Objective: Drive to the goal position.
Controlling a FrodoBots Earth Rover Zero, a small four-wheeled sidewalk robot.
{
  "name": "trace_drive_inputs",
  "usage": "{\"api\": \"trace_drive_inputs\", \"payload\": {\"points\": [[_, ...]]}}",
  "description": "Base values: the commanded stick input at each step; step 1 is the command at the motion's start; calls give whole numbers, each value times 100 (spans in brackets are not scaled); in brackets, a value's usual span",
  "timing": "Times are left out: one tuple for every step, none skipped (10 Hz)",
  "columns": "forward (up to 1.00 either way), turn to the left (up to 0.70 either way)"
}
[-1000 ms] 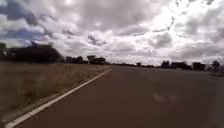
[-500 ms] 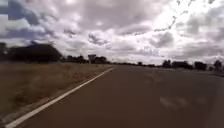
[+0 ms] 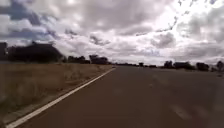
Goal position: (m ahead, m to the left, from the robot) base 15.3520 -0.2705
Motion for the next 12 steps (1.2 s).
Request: {"api": "trace_drive_inputs", "payload": {"points": [[70, 0], [70, 0], [70, 0], [70, 0], [70, 0], [70, 0], [70, 0], [70, 0], [70, 0], [70, 0], [70, -23], [70, -29]]}}
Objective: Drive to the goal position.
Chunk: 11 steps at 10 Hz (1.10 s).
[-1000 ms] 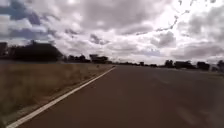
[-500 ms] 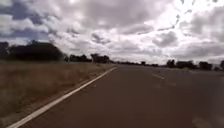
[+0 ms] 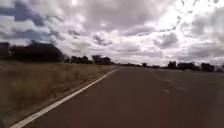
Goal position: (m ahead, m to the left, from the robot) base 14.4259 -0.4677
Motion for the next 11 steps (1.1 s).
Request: {"api": "trace_drive_inputs", "payload": {"points": [[70, -35], [70, -35], [70, -35], [70, -35], [70, -7], [70, -3], [70, 0], [70, 0], [70, 0], [70, 0], [70, 0]]}}
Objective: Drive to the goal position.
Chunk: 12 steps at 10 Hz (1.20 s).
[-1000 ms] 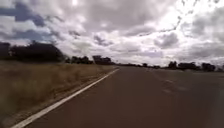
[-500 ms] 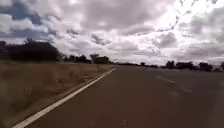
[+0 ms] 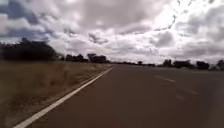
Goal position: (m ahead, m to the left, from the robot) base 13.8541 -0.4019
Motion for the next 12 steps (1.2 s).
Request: {"api": "trace_drive_inputs", "payload": {"points": [[70, 0], [70, 0], [70, 0], [70, 0], [68, 0], [65, 0], [70, 0], [70, 0], [70, 0], [70, 0], [70, -3], [70, -9]]}}
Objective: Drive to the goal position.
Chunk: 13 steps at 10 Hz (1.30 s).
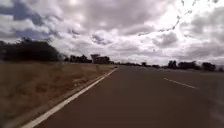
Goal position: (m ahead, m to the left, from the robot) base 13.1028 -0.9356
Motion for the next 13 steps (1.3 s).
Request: {"api": "trace_drive_inputs", "payload": {"points": [[70, -35], [70, -35], [70, -30], [70, -13], [70, 0], [70, 0], [70, 0], [70, 0], [70, 0], [70, 0], [70, 0], [70, 0], [70, 0]]}}
